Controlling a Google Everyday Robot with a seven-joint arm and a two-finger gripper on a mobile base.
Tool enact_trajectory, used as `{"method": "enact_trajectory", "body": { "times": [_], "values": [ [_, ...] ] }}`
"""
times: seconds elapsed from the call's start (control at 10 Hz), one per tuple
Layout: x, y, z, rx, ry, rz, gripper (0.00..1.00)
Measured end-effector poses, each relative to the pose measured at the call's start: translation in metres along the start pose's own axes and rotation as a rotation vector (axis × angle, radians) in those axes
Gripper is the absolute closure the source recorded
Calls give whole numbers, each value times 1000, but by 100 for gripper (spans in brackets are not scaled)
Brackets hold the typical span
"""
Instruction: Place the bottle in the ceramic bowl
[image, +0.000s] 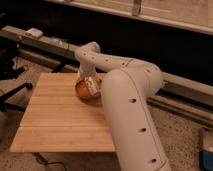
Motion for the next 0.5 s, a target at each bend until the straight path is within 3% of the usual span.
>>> {"method": "enact_trajectory", "body": {
  "times": [0.5],
  "values": [
    [0,2,0,-1,0,-1,20]
  ]
}}
